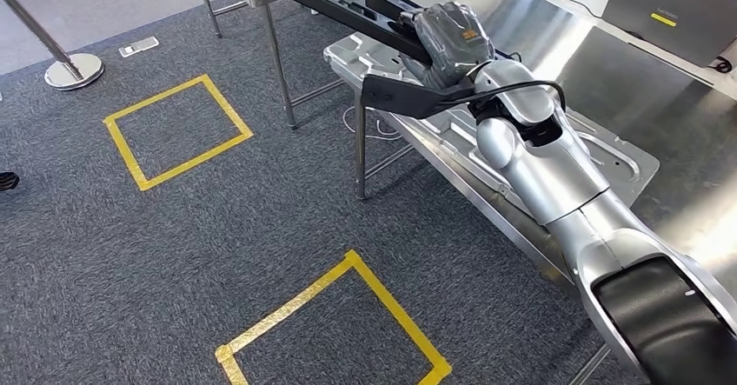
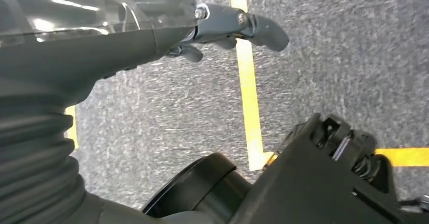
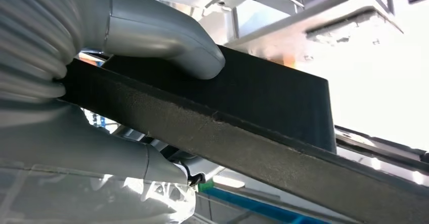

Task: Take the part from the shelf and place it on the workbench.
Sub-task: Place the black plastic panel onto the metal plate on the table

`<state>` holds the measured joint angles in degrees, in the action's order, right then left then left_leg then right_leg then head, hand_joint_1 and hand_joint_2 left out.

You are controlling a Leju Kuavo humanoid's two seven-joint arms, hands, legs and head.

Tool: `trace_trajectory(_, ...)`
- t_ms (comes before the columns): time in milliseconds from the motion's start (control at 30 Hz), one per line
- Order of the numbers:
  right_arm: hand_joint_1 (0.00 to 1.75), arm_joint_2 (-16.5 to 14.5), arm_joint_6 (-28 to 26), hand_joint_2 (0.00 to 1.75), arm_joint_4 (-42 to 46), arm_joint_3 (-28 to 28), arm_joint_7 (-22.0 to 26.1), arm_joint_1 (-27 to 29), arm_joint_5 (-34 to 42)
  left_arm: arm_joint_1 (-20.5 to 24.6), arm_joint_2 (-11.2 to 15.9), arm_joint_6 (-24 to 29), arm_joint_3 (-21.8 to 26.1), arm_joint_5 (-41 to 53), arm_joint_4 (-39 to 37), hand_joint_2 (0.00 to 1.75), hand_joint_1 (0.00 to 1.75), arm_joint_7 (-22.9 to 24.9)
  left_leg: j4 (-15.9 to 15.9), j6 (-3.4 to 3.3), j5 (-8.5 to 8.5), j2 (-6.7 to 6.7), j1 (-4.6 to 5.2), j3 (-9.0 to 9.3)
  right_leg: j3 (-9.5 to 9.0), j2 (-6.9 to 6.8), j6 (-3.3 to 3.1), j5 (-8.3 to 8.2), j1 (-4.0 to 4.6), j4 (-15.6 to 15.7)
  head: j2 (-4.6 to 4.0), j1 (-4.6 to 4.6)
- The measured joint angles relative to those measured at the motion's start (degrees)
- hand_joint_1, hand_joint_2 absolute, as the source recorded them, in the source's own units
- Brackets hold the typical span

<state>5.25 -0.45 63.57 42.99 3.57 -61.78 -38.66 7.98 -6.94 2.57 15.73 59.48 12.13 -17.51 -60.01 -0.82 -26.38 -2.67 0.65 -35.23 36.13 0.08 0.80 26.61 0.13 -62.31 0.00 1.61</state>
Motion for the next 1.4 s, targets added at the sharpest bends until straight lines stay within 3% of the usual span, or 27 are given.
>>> trace_trajectory(67, 1.68, -0.05, -0.22, 1.75, 0.13, -0.03, 0.07, -0.02, -0.07, 0.03, -0.03, -0.02, -0.01, 0.01, 0.0, 1.75, 0.0, 0.03, 0.01, 0.28, 0.07, -0.11, 0.08, -0.5, -1.13, 0.28, -0.34, 0.29, 0.22, 2.52, 0.0, -0.15)
trace_trajectory(167, 1.68, -0.07, -0.29, 1.75, 0.3, -0.12, 0.07, 0.07, -0.26, 0.07, 0.02, -0.01, -0.01, 0.02, 0.04, 1.75, 0.0, 0.01, -0.76, 0.94, -0.38, 0.36, 0.16, -0.89, -1.7, 0.15, -0.69, 0.38, -0.41, 3.29, 0.0, -0.37)
trace_trajectory(233, 1.68, -0.15, -0.35, 1.75, 0.39, -0.18, 0.1, 0.03, -0.34, 0.13, 0.09, 0.02, 0.0, 0.0, 0.09, 1.75, 0.0, -0.01, -5.59, 1.48, -2.37, 1.18, 0.11, -3.05, -2.51, -0.04, -1.13, 0.58, -0.92, 3.6, 0.0, -1.05)
trace_trajectory(300, 1.68, -0.19, -0.4, 1.75, 0.4, -0.16, 0.13, 0.14, -0.39, 0.4, 0.12, 0.11, 0.02, -0.02, 0.14, 1.75, 0.0, -0.02, -13.19, 1.94, -4.79, 1.59, -0.34, -7.05, -3.26, -0.22, -1.27, 1.16, -1.03, 3.62, 0.0, -1.85)
trace_trajectory(333, 1.68, -0.2, -0.4, 1.75, 0.4, -0.15, 0.14, 0.25, -0.42, 0.56, 0.13, 0.17, 0.03, -0.03, 0.19, 1.75, 0.0, -0.02, -15.54, 2.17, -4.99, 1.68, -0.63, -8.52, -3.69, -0.3, -1.14, 1.54, -1.11, 3.62, 0.0, -2.09)
trace_trajectory(367, 1.68, -0.21, -0.4, 1.75, 0.4, -0.14, 0.14, 0.32, -0.45, 0.7, 0.15, 0.22, 0.03, -0.03, 0.22, 1.75, 0.0, 0.0, -15.93, 2.41, -4.2, 1.8, -0.92, -9.07, -4.18, -0.34, -0.93, 1.97, -1.25, 3.61, 0.0, -2.28)
trace_trajectory(433, 1.68, -0.23, -0.43, 1.75, 0.42, -0.14, 0.15, 0.36, -0.52, 0.71, 0.2, 0.32, 0.03, -0.02, 0.26, 1.75, 0.0, 0.02, -10.17, 3.01, 0.15, 2.25, -1.57, -6.95, -5.53, -0.37, -0.3, 3.06, -1.7, 3.59, 0.0, -2.63)
trace_trajectory(500, 1.68, -0.25, -0.53, 1.75, 0.43, -0.16, 0.15, 0.17, -0.63, 0.49, 0.14, 0.31, 0.01, 0.01, 0.18, 1.75, 0.0, 0.02, -3.55, 3.54, 2.58, 2.83, -1.74, -4.02, -6.41, -0.37, 0.55, 4.1, -1.88, 3.61, 0.0, -3.21)
trace_trajectory(567, 1.68, -0.22, -0.66, 1.75, 0.48, -0.22, 0.16, 0.01, -0.79, 0.37, 0.03, 0.25, -0.02, 0.02, 0.1, 1.75, 0.0, -0.01, -1.25, 2.93, 1.65, 2.99, -1.47, -2.98, -6.68, -0.37, 1.26, 4.58, -1.74, 3.89, 0.0, -3.44)
trace_trajectory(633, 1.68, -0.2, -0.72, 1.75, 0.57, -0.31, 0.18, 0.13, -0.9, 0.38, 0.04, 0.25, -0.02, 0.01, 0.15, 1.75, 0.0, -0.05, -0.78, 1.61, 0.84, 2.67, -1.36, -2.58, -6.86, -0.41, 1.63, 4.58, -1.75, 3.97, 0.0, -3.09)
trace_trajectory(700, 1.68, -0.2, -0.75, 1.75, 0.68, -0.39, 0.2, 0.23, -0.95, 0.31, 0.05, 0.25, -0.03, 0.01, 0.24, 1.75, 0.0, -0.04, -0.62, 0.65, 0.04, 2.28, -1.28, -1.6, -4.99, -0.41, 1.78, 4.3, -1.8, 0.79, 0.0, -2.5)
trace_trajectory(767, 1.68, -0.17, -0.77, 1.75, 0.73, -0.44, 0.23, 0.34, -1.03, 0.21, 0.05, 0.25, -0.04, 0.02, 0.27, 1.75, 0.0, -0.01, -0.52, -0.05, -1.07, 1.99, -1.14, -0.26, 0.36, -0.37, 1.73, 4.81, -1.54, -6.71, 0.0, -1.78)
trace_trajectory(833, 1.68, -0.1, -0.77, 1.75, 0.73, -0.44, 0.24, 0.79, -1.1, 0.05, 0.04, 0.24, -0.06, 0.02, 0.26, 1.75, 0.0, -0.01, -0.5, -0.43, -2.53, 1.63, -0.89, 1.4, 6.47, -0.36, 1.53, 6.79, -1.16, -13.06, 0.0, -1.16)
trace_trajectory(900, 1.68, 0.04, -0.77, 1.75, 0.73, -0.45, 0.23, 1.18, -1.15, -0.17, 0.03, 0.23, -0.09, 0.02, 0.26, 1.75, 0.0, -0.01, -0.48, -0.54, -4.3, 1.11, -0.55, 3.77, 9.79, -0.34, 1.22, 7.56, -0.82, -13.06, 0.0, -0.61)
trace_trajectory(933, 1.68, 0.12, -0.77, 1.75, 0.73, -0.45, 0.23, 1.21, -1.16, -0.24, 0.03, 0.22, -0.1, 0.02, 0.26, 1.75, 0.0, 0.0, -0.45, -0.55, -5.33, 0.89, -0.36, 5.2, 10.25, -0.3, 0.91, 6.02, -0.61, -10.57, 0.0, -0.39)
trace_trajectory(1033, 1.68, 0.3, -0.75, 1.75, 0.73, -0.43, 0.24, 1.05, -1.19, -0.23, -0.04, 0.22, -0.21, 0.02, 0.13, 1.75, 0.0, -0.02, 0.01, -0.33, -8.42, 0.45, 0.02, 8.61, 9.63, 0.01, -0.36, -5.93, 0.49, 0.05, -0.02, -0.22)
trace_trajectory(1067, 1.68, 0.3, -0.74, 1.75, 0.8, -0.42, 0.26, 1.04, -1.21, -0.17, -0.08, 0.2, -0.28, 0.03, 0.09, 1.75, 0.0, -0.02, 0.5, -0.15, -8.97, 0.35, 0.01, 9.42, 9.19, 0.12, -0.61, -8.41, 0.83, 2.09, -0.02, -0.41)
trace_trajectory(1100, 1.68, 0.3, -0.74, 1.75, 0.9, -0.45, 0.23, 0.98, -1.22, -0.09, -0.1, 0.18, -0.35, 0.05, 0.07, 1.75, 0.0, -0.03, 0.87, 0.12, -9.03, 0.32, 0.03, 10.06, 8.67, 0.19, -0.79, -8.78, 1.0, 2.98, -0.02, -0.57)
trace_trajectory(1133, 1.68, 0.28, -0.75, 1.75, 1.04, -0.51, 0.2, 0.89, -1.25, -0.07, -0.12, 0.17, -0.41, 0.07, 0.11, 1.75, 0.0, -0.03, 0.71, 0.44, -8.52, 0.35, 0.07, 10.26, 7.73, 0.18, -1.01, -8.02, 0.87, 3.16, -0.02, -0.67)
trace_trajectory(1167, 1.68, 0.29, -0.79, 1.75, 1.18, -0.57, 0.19, 0.81, -1.28, -0.09, -0.13, 0.15, -0.46, 0.09, 0.14, 1.75, 0.0, -0.03, -1.06, 0.75, -7.2, 0.58, 0.11, 9.77, 6.81, 0.19, -1.31, -7.37, 0.7, 3.47, -0.01, -0.82)
trace_trajectory(1200, 1.68, 0.31, -0.83, 1.75, 1.26, -0.6, 0.17, 0.75, -1.3, -0.09, -0.13, 0.15, -0.48, 0.1, 0.16, 1.75, 0.0, -0.03, -4.32, 1.09, -5.56, 0.94, 0.17, 8.03, 5.73, 0.17, -1.6, -6.59, 0.44, 3.66, -0.01, -0.95)
trace_trajectory(1233, 1.68, 0.31, -0.85, 1.75, 1.32, -0.56, 0.2, 0.8, -1.32, -0.07, -0.13, 0.16, -0.49, 0.09, 0.19, 1.75, 0.0, -0.03, -8.57, 1.38, -4.36, 1.3, 0.17, 5.32, 4.52, 0.17, -1.79, -5.66, 0.22, 3.78, 0.0, -1.24)
trace_trajectory(1267, 1.68, 0.31, -0.86, 1.75, 1.32, -0.49, 0.23, 0.98, -1.34, -0.06, -0.14, 0.16, -0.5, 0.04, 0.2, 1.75, 0.0, -0.09, -12.71, 1.61, -4.18, 1.7, 0.02, 2.06, 3.37, 0.15, -1.88, -4.65, 0.09, 3.84, 0.0, -1.56)
trace_trajectory(1300, 1.68, 0.3, -0.86, 1.75, 1.32, -0.43, 0.24, 1.18, -1.35, 0.01, -0.14, 0.19, -0.49, -0.02, 0.21, 1.75, 0.0, -0.13, -15.64, 1.8, -5.74, 1.94, -0.14, -1.07, 2.19, 0.15, -1.9, -3.61, -0.04, 3.86, 0.0, -1.83)
trace_trajectory(1333, 1.68, 0.28, -0.86, 1.75, 1.32, -0.39, 0.25, 1.36, -1.37, 0.11, -0.14, 0.21, -0.49, -0.07, 0.22, 1.75, 0.0, -0.16, -17.06, 1.98, -8.54, 2.07, -0.31, -3.62, 0.89, 0.15, -1.86, -2.52, -0.18, 3.86, 0.0, -2.05)
trace_trajectory(1400, 1.68, 0.22, -0.86, 1.75, 1.32, -0.4, 0.25, 1.46, -1.43, 0.33, -0.14, 0.26, -0.48, -0.14, 0.26, 1.75, 0.0, -0.28, -15.48, 2.33, -13.93, 2.18, -0.62, -6.38, -2.15, 0.14, -1.78, -0.41, -0.53, 3.83, 0.0, -2.37)
